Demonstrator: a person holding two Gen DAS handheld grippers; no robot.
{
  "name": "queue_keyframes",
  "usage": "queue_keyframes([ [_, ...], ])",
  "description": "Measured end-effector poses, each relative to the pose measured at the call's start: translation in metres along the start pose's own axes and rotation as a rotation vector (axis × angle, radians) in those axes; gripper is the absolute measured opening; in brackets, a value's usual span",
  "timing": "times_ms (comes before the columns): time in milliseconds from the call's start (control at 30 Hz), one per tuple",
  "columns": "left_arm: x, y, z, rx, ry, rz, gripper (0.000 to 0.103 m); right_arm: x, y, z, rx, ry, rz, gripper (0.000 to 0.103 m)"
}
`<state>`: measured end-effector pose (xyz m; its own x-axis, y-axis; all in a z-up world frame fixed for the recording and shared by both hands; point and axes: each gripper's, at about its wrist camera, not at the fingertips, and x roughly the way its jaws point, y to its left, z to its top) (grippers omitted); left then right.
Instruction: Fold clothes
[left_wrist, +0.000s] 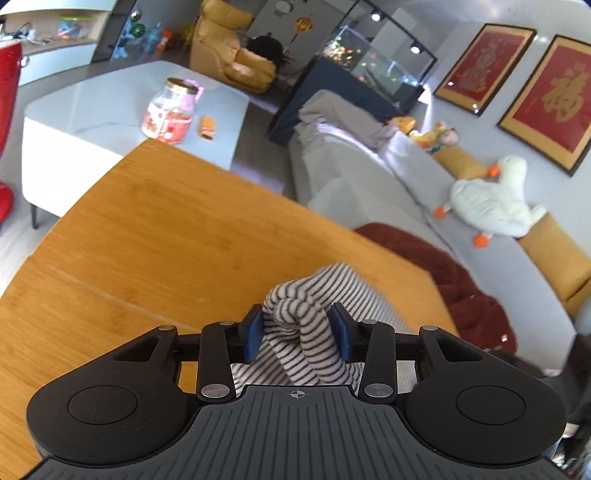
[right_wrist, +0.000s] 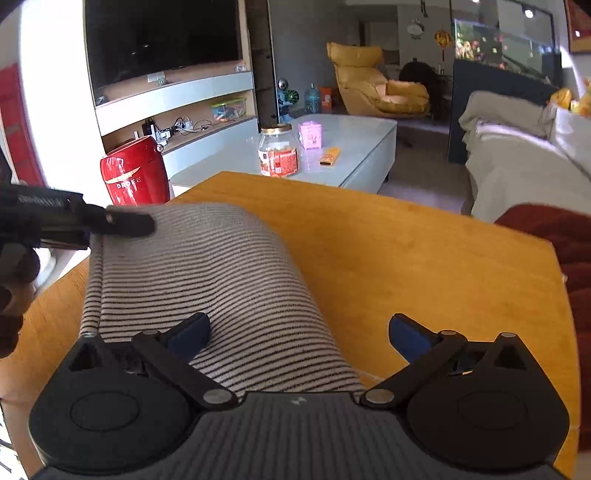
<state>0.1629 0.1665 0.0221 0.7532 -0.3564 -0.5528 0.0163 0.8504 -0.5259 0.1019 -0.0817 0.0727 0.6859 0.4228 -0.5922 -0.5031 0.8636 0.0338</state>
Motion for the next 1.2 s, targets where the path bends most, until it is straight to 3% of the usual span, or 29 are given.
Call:
queue_keyframes([
  [67,0.004,0.013,-0.002,-0.064,0.008,-0.03,0.043,-0.014,0.019,0.004,-0.072,-0.057,0.021,0.102],
  [133,0.007,0.019,-0.002,-0.096,0.011,-0.053,0.043,-0.027,0.043,0.006,-0.138,-0.114,0.067,0.088],
  [167,0.008,0.019,-0.002,-0.092,0.01,-0.051,0.043,-0.033,0.055,0.005,-0.17,-0.129,0.097,0.075],
  [233,0.007,0.02,-0.003,-0.086,0.006,-0.043,0.043,-0.04,0.077,0.001,-0.223,-0.144,0.157,0.068],
  [300,0.004,0.024,-0.002,-0.092,-0.004,-0.032,0.044,-0.038,0.092,-0.006,-0.284,-0.116,0.199,0.067],
  [433,-0.003,0.031,-0.002,-0.103,-0.025,-0.009,0.056,-0.009,0.092,-0.033,-0.325,0.005,0.156,0.068],
  [533,-0.011,0.035,0.001,-0.108,-0.058,0.033,0.058,-0.01,0.101,-0.036,-0.377,-0.014,0.141,0.069],
  [700,-0.046,0.014,0.01,-0.027,-0.177,0.125,0.054,-0.006,0.108,-0.04,-0.405,-0.009,0.129,0.08],
  [800,-0.063,-0.005,0.011,0.007,-0.194,0.007,0.055,-0.004,0.111,-0.042,-0.421,-0.012,0.126,0.082],
  [867,-0.06,-0.018,0.008,0.029,-0.158,-0.089,0.056,-0.004,0.11,-0.04,-0.41,-0.01,0.136,0.084],
  [933,-0.046,-0.026,0.004,0.04,-0.105,-0.139,0.057,-0.004,0.109,-0.038,-0.404,-0.008,0.144,0.084],
  [1067,-0.007,-0.017,-0.009,0.011,-0.013,-0.088,0.056,-0.018,0.093,-0.03,-0.34,-0.032,0.177,0.084],
  [1200,-0.001,-0.007,-0.011,-0.014,-0.007,-0.104,0.056,-0.038,0.07,-0.017,-0.233,-0.073,0.223,0.084],
])
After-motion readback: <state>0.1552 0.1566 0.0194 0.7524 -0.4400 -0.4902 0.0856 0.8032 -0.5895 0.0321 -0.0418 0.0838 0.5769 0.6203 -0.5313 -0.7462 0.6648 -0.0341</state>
